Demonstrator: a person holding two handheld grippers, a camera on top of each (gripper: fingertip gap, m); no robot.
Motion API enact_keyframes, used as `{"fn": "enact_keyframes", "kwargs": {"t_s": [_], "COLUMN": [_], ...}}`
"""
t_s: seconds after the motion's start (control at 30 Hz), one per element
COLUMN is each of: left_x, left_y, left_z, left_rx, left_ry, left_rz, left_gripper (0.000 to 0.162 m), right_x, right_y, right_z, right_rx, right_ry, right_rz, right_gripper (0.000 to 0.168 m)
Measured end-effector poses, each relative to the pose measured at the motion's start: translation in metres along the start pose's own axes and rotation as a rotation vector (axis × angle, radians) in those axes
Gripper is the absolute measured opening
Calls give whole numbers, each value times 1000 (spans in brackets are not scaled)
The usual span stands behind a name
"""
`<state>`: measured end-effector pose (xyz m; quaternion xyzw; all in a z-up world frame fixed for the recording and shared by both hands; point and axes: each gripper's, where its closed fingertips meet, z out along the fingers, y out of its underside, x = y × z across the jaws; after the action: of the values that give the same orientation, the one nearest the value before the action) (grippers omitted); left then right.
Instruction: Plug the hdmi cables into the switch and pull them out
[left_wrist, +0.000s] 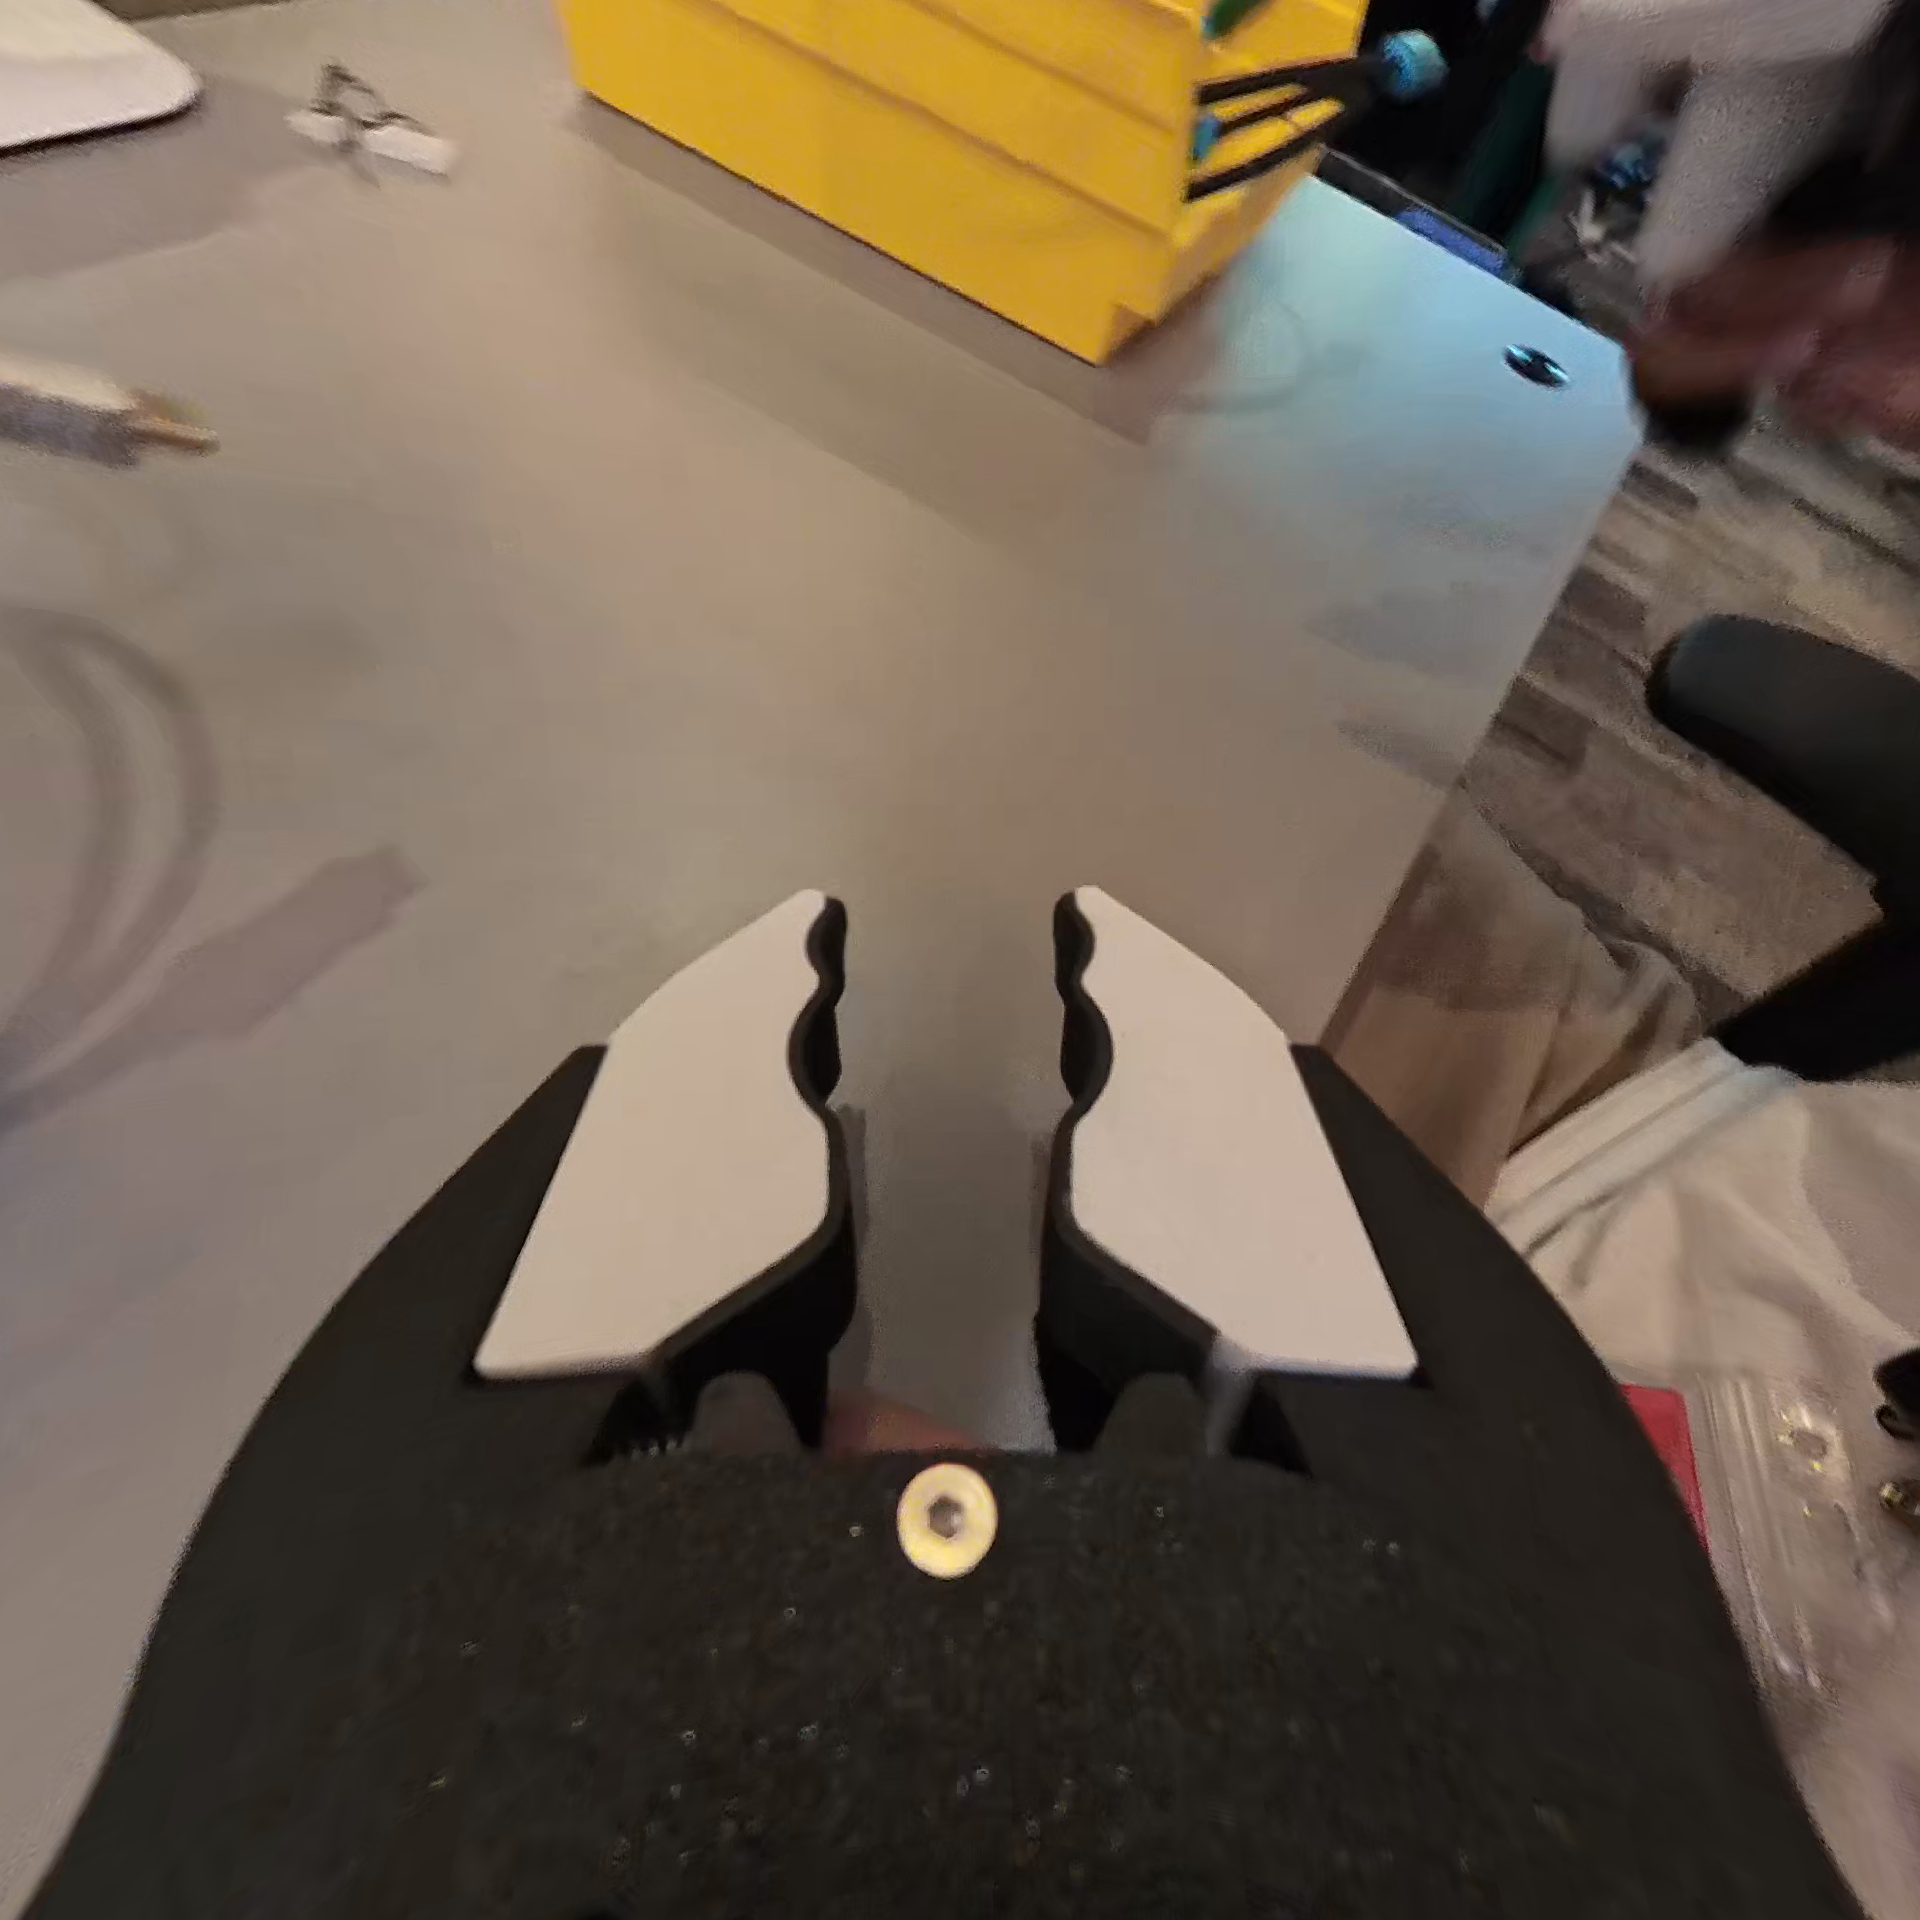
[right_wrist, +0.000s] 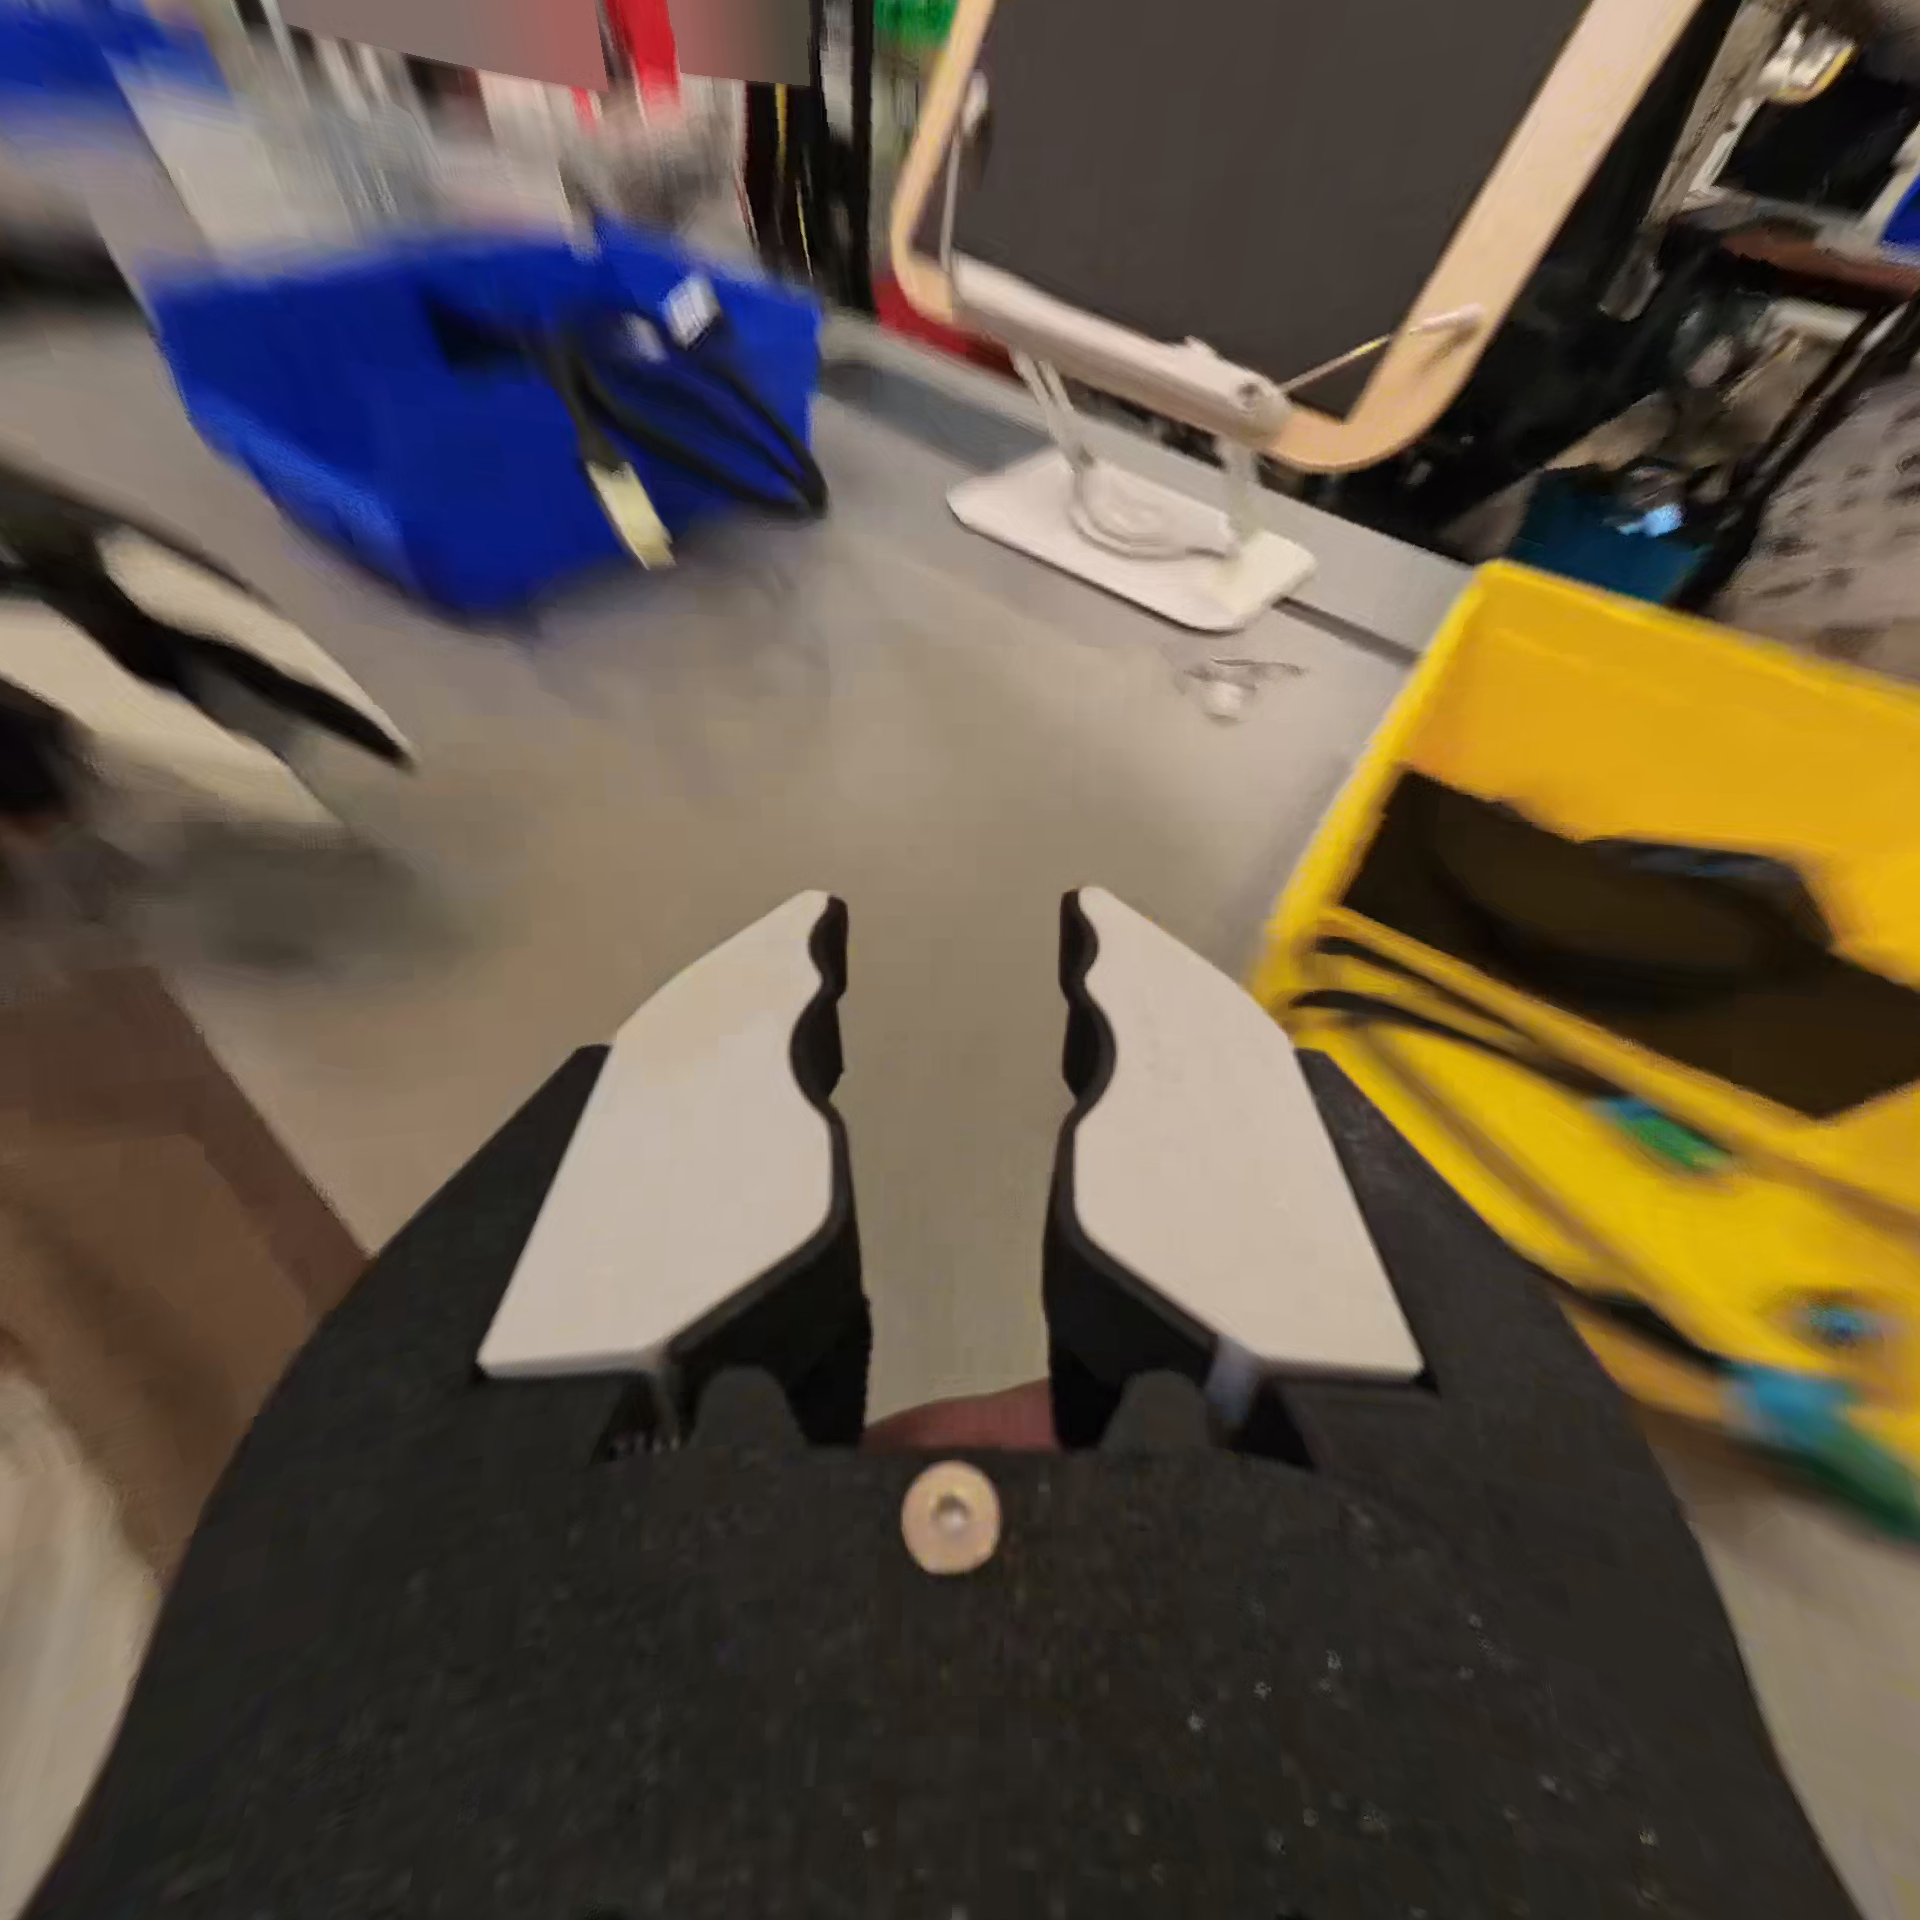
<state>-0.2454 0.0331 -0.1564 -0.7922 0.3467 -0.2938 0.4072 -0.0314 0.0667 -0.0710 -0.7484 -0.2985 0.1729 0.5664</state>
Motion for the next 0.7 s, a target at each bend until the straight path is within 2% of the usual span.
{"fn": "enact_keyframes", "kwargs": {"t_s": [0.1, 0.17, 0.23, 0.53, 0.63, 0.7], "left_x": [-20, -30, -37, -51, -61, -70], "left_y": [5, 7, 7, -2, -23, -42], "left_z": [-12, -18, -19, -20, -35, -49], "left_rx": [16, 18, 27, 51, 92, 88], "left_ry": [-81, -121, -132, -126, -110, -31], "left_rz": [-26, -11, -9, -96, -137, -204], "left_gripper": [39, 39, 38, 38, 38, 43], "right_x": [-45, -59, -63, -44, -39, -39], "right_y": [14, 23, 20, 38, 42, 43], "right_z": [26, 33, 32, 32, 32, 34], "right_rx": [184, 201, 205, 131, 115, 111], "right_ry": [-80, -145, -191, -60, -25, -46], "right_rz": [362, 498, 470, 304, 259, 291], "right_gripper": [36, 34, 34, 34, 33, 33]}}
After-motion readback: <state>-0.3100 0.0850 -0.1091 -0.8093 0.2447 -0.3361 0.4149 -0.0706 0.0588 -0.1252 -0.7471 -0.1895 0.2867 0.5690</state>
